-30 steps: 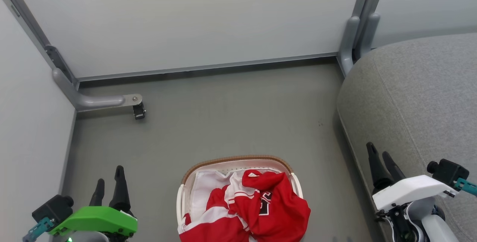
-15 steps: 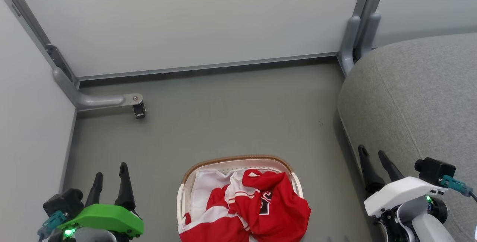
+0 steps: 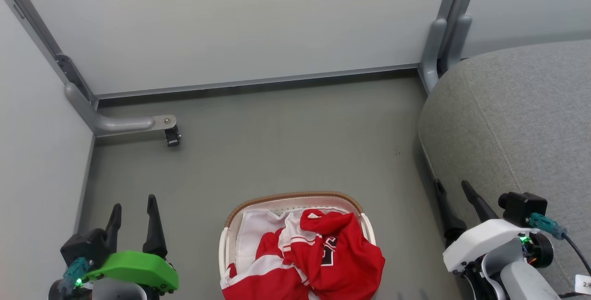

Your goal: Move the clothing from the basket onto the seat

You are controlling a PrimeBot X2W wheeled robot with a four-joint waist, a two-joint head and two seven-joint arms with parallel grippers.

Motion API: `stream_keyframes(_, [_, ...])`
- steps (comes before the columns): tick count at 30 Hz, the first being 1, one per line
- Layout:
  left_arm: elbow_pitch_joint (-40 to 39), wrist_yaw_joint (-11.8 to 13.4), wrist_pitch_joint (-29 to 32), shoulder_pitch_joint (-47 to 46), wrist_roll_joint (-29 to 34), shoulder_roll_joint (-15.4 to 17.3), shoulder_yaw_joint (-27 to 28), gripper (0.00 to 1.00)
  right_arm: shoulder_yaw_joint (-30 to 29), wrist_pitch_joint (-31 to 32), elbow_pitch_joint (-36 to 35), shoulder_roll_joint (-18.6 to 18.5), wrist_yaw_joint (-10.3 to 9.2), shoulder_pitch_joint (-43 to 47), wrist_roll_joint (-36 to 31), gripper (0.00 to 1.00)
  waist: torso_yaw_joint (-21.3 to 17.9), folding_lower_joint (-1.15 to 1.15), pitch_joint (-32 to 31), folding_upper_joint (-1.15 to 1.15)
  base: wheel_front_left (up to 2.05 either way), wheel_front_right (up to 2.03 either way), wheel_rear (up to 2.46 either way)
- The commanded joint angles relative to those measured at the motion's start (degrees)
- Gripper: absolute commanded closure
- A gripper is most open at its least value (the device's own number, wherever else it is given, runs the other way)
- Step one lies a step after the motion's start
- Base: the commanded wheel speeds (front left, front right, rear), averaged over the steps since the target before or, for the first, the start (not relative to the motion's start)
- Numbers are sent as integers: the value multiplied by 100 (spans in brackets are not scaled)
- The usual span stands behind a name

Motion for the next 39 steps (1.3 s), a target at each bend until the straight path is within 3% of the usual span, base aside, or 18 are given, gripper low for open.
stream_keyframes(1, [-55, 13, -53, -45, 176, 67, -8, 0, 27, -58, -6, -31, 2, -112, -157, 0, 1, 0, 1, 0, 0, 0, 0])
stream_keyframes(27, [-47, 50, -386, 156, 1593, -44, -74, 0, 440, -394, 233, -47, 0, -172, -1530, 0, -12, 0, 17, 0, 0, 0, 0])
stream_keyframes(39, [-84, 105, -513, 233, 2070, -127, 112, 0, 162, -525, 404, 19, 0, -110, -2123, 0, -22, 0, 28, 0, 0, 0, 0])
